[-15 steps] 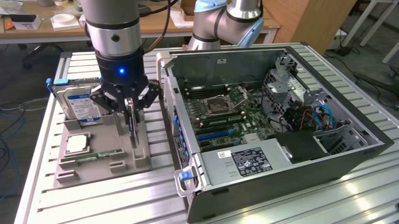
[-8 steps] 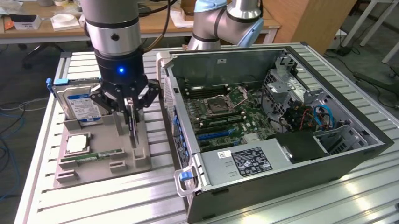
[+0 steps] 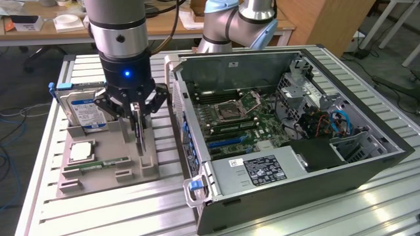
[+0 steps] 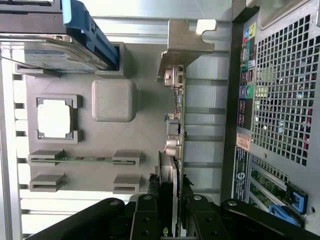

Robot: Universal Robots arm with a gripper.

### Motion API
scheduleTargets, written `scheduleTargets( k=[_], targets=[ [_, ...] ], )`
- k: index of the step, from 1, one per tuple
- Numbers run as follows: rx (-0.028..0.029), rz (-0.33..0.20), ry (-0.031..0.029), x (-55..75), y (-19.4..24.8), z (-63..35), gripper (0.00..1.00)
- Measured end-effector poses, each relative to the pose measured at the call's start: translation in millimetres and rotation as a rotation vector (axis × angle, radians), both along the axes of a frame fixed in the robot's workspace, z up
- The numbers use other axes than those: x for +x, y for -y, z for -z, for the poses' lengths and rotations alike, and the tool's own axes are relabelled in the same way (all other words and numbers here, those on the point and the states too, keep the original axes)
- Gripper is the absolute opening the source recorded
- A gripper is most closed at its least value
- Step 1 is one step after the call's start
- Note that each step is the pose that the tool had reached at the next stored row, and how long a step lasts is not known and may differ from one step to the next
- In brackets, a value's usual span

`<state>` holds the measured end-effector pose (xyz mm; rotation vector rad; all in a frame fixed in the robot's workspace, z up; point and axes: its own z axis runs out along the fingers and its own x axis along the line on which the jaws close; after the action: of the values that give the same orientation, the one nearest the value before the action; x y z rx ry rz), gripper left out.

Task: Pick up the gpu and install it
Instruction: 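Pick up the gpu and move the gpu toward the slot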

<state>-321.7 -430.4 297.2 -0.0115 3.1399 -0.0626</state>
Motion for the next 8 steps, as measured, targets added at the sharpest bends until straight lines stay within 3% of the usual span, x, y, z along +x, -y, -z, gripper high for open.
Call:
scheduleTargets(
  k=[8],
  targets=[
    [-0.0002, 0.000, -0.0003, -0.4, 0.0, -2.1, 0.27]
  ],
)
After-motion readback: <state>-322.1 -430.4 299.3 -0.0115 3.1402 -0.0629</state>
